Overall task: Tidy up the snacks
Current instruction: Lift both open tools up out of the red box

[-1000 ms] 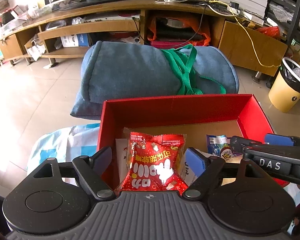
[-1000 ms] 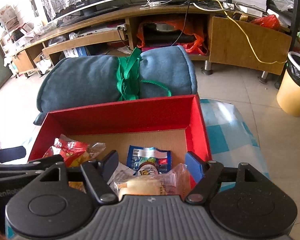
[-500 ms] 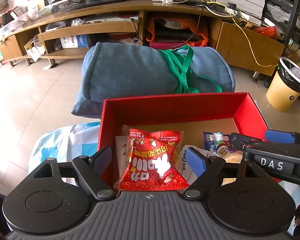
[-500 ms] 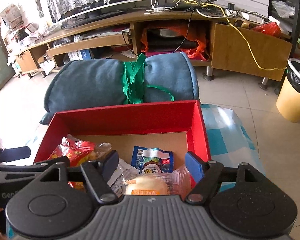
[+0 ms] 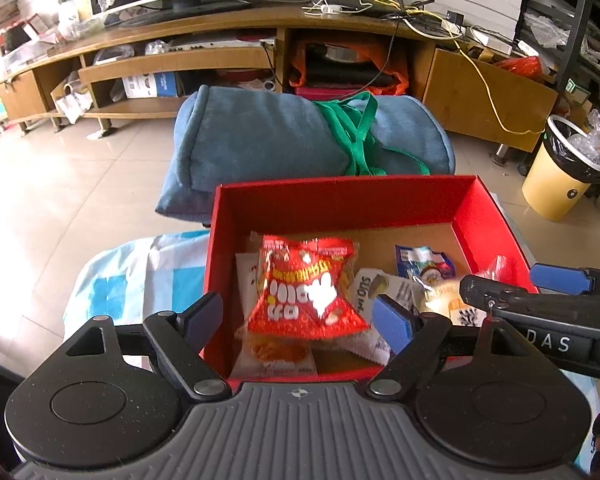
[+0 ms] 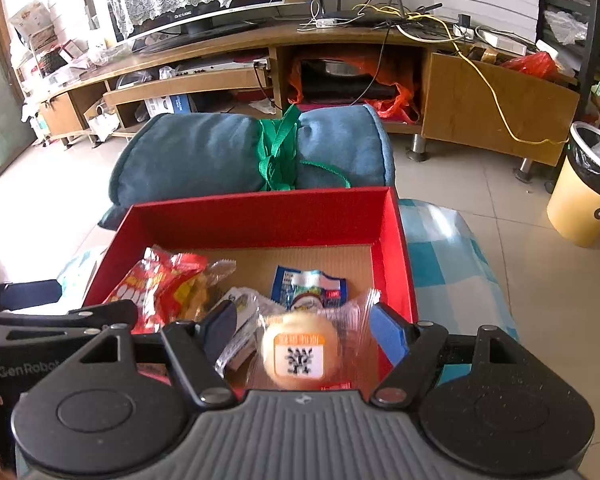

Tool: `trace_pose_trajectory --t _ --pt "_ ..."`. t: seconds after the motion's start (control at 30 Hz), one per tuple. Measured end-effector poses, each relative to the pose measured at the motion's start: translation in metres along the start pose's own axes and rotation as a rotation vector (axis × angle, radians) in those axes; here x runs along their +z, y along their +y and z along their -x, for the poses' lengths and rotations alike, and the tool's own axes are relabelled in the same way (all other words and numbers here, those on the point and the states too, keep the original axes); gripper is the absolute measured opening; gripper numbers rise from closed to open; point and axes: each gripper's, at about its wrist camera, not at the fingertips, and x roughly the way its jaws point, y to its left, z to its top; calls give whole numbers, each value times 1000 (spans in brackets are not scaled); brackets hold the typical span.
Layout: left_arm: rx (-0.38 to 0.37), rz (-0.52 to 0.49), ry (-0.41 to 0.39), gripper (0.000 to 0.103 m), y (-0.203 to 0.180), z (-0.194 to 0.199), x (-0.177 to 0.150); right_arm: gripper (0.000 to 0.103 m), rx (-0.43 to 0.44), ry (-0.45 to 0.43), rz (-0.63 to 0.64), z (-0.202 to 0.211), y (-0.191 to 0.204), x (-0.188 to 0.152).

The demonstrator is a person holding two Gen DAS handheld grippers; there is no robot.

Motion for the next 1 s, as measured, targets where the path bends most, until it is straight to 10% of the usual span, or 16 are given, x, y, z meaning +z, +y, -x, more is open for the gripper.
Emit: trace_pose_trajectory --t 1.0 --pt "-45 -46 88 87 -5 19 -58 72 20 100 19 24 3 -58"
